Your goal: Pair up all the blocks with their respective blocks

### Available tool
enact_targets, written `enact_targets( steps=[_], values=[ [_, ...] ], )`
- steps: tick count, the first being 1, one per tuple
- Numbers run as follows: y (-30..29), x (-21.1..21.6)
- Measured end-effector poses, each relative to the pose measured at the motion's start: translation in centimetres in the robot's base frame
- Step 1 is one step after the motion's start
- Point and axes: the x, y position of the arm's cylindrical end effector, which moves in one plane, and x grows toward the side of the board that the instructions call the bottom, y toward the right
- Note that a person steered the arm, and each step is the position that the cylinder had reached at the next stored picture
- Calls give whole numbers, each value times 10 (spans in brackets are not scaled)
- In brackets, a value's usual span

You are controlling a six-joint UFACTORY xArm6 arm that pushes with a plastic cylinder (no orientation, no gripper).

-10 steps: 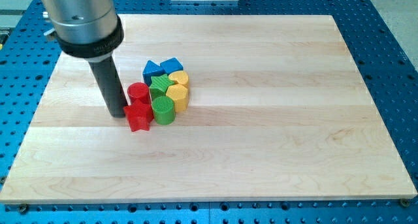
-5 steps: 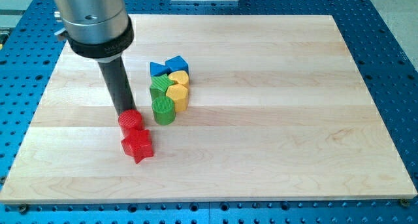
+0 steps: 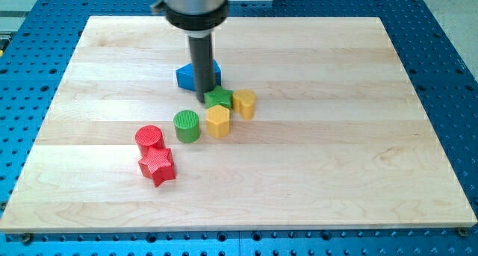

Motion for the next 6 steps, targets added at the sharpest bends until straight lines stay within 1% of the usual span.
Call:
enact_targets(
  steps=[1,2,4,5,6],
  values=[
    [6,53],
    [28,81],
    [154,121],
    [150,98],
    [110,98]
  ],
)
